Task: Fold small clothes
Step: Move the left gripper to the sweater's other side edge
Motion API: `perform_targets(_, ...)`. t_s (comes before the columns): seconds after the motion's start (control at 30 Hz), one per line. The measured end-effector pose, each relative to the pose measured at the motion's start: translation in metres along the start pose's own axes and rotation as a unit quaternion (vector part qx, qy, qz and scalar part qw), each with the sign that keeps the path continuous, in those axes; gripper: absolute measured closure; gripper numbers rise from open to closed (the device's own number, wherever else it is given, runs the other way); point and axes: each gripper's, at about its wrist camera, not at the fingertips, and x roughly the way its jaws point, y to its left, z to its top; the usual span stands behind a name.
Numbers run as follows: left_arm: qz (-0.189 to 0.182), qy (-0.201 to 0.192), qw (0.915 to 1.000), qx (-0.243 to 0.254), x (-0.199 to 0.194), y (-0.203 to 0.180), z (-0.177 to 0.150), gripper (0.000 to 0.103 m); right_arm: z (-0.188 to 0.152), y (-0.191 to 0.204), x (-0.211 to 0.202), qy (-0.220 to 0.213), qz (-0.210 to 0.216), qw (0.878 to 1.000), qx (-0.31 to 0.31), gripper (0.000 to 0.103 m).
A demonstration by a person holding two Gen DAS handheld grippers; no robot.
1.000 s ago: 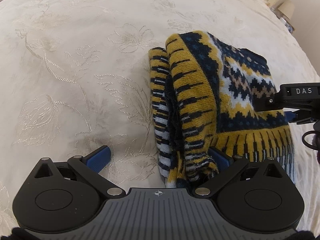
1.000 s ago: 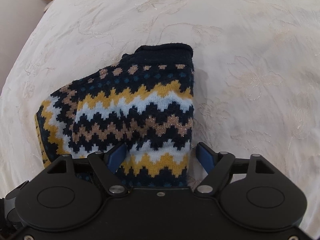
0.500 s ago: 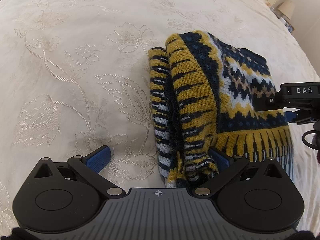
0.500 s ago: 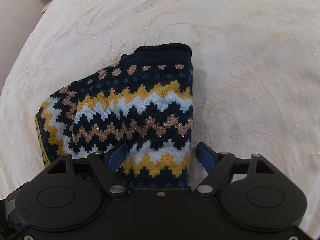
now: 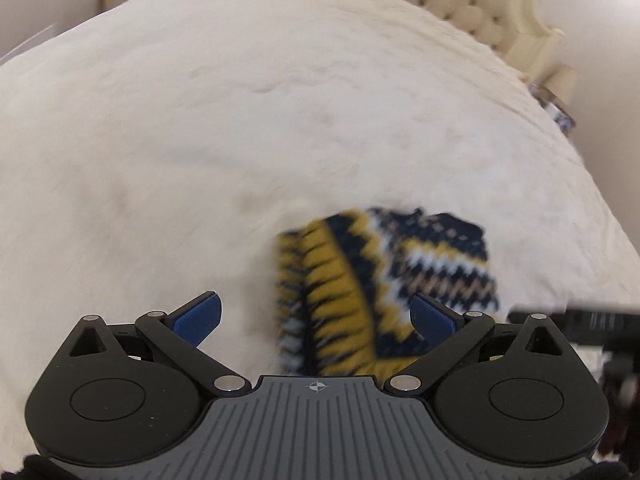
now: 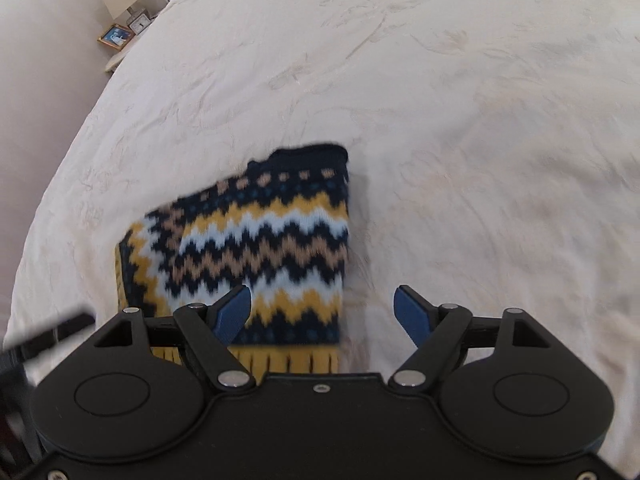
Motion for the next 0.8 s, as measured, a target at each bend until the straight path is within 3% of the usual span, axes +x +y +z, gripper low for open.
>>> perform_targets(0.13,0.006,0.006,0.9986,0.052,0.031,-0.021,0.013,0.001,-0.020,0.005,0.007,0.023,-0.002,1.000,-0.005,0.020)
perform_targets(0.2,0.019,0.038,0.9968,0.067,0.057,-0.020,0.013,0.001,-0.032,0.011,0.017,0.039,-0.005,0.999,-0.015,0.020)
perform_targets(0.27,0.058,0.071,0.9917,0.090,0.080,-0.011,0.008,0.000,-0.041,0.015,0.027,0.058,-0.001,0.998,-0.024,0.018)
perform_targets(0.37,0.022,0.078,0.9961,0.034,0.089,0.019,0.002,0.000,-0.051,0.028,0.039,0.102,0.007,0.993,-0.064,0.018)
perform_targets(0.5,0.007,0.066,0.9976,0.016,0.074,0.033,0.004,0.001,-0.052,0.046,0.035,0.137,0.051,0.980,-0.137,0.018)
perform_targets(0.67,-0.019,0.015,0.9982,-0.056,0.021,0.060,-0.006,0.001,-0.011,0.037,0.016,0.097,0.073,0.986,-0.116,0.015)
perform_targets(0.8,-0.041,0.020,0.9968,-0.066,-0.007,0.063,-0.033,0.001,0.030,0.027,0.017,0.031,0.080,0.992,-0.095,0.006)
